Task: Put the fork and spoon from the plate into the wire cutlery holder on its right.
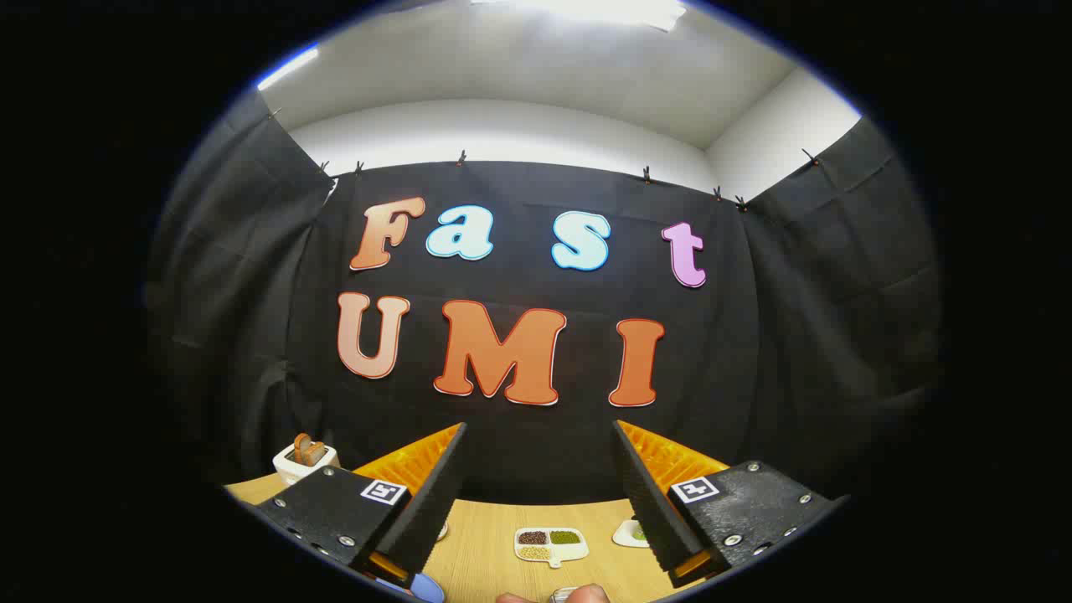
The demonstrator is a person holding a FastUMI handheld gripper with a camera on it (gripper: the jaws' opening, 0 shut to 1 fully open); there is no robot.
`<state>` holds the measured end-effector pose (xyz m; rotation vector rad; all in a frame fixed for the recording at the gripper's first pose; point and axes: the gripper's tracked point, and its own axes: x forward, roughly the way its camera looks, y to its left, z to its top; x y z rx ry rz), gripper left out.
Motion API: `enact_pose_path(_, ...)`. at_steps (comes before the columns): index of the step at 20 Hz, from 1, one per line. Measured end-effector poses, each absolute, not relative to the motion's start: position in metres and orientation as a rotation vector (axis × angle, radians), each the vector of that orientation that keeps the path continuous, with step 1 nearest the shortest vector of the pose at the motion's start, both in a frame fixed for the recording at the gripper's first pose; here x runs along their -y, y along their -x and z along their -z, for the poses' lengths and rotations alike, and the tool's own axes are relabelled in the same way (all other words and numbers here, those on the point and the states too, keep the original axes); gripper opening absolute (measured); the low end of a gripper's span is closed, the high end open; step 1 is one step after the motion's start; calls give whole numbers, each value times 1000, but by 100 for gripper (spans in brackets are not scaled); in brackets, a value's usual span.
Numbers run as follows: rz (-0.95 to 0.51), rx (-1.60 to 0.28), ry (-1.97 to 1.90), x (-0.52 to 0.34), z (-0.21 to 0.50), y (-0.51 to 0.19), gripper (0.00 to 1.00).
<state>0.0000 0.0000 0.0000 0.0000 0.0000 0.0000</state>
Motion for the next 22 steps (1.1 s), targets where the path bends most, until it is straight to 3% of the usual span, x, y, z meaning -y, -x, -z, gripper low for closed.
enact_pose_path(15, -148, -55, -16, -51, 16, -14, 99)
enact_pose_path(22, -318, -260, -56, -118, 80, -14, 98)
